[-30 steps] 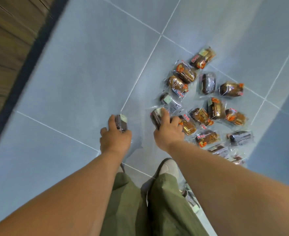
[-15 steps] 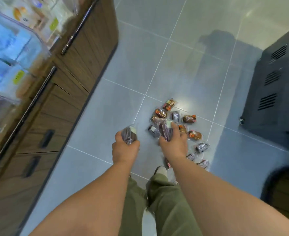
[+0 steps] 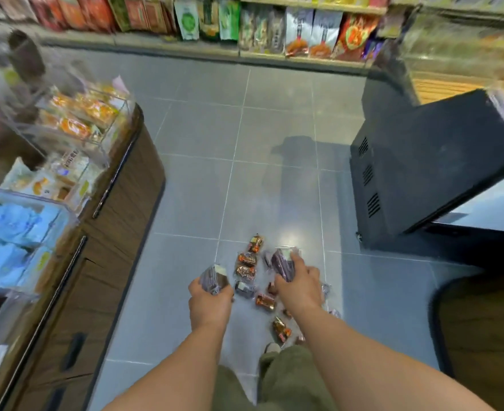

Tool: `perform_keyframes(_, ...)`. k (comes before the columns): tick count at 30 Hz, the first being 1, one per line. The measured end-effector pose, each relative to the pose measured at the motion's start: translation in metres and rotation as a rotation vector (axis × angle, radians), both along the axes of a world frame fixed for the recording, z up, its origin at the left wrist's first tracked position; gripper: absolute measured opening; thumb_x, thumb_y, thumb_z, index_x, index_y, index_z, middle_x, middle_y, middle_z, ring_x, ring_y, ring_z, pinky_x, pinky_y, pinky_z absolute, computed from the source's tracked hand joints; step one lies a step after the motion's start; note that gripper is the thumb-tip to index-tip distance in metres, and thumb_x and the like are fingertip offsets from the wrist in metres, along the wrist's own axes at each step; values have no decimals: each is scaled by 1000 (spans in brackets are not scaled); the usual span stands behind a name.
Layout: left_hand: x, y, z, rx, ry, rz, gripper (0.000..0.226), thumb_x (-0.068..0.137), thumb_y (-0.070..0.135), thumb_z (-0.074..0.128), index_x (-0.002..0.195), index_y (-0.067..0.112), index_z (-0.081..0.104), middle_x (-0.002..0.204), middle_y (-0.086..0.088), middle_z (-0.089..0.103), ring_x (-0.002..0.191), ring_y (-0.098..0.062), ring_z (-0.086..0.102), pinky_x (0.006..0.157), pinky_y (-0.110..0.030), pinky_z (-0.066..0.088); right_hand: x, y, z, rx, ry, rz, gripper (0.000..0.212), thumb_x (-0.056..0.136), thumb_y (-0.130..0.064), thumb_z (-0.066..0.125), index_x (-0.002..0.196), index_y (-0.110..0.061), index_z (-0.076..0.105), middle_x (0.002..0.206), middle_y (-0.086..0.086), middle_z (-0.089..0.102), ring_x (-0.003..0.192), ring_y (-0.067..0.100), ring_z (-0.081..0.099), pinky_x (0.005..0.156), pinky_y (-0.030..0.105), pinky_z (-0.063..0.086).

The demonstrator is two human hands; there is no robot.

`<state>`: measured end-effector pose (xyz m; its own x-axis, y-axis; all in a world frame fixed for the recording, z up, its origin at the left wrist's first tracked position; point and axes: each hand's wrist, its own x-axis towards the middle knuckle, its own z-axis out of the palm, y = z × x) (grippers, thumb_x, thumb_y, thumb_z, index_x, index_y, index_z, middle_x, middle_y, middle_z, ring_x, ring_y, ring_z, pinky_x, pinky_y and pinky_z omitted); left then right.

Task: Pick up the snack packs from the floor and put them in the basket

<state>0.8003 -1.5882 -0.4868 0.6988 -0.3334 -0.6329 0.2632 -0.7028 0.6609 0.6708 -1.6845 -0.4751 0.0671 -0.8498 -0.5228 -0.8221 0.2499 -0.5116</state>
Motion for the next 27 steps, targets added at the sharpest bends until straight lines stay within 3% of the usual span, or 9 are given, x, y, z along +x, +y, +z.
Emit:
perform_keyframes(7,24,-14,35,-58,-96,-344,59,75,18,66,128,18,39,105,-9,60,87,-28,58,73,-29,44,-3,37,23,-60,-81,-275,64,91,-39,57,147,-34,27,139,8,32,119,31,47,102,42,43)
perform_keyframes(11,27,-9,45,-61,-95,-471,75,61,33,63,130,21,36,114,-13,59,96,-32,61,84,-40,52,1,78,27,-70,-92,-415,63,93,-34,54,149,-32,26,145,8,28,130,30,38,108,40,34)
perform_keyframes(17,0,15,44,-55,-92,-723,69,80,22,64,140,18,30,118,-11,55,90,-26,53,73,-30,40,-20,132,25,-74,-80,-562,65,92,-37,55,149,-31,24,150,7,26,135,28,32,112,41,31)
perform_keyframes(23,-64,27,43,-68,-71,-1012,60,80,23,59,136,20,35,111,-7,57,88,-26,55,81,-34,48,-74,179,27,-86,-23,-828,63,92,-41,53,148,-35,24,148,4,27,131,26,38,110,40,29)
perform_keyframes(27,-111,37,48,-104,-86,-1213,61,83,21,57,139,16,32,107,-8,59,86,-29,55,76,-33,46,-109,220,30,-102,-18,-1018,64,91,-41,53,148,-36,25,140,2,34,126,25,42,109,38,29)
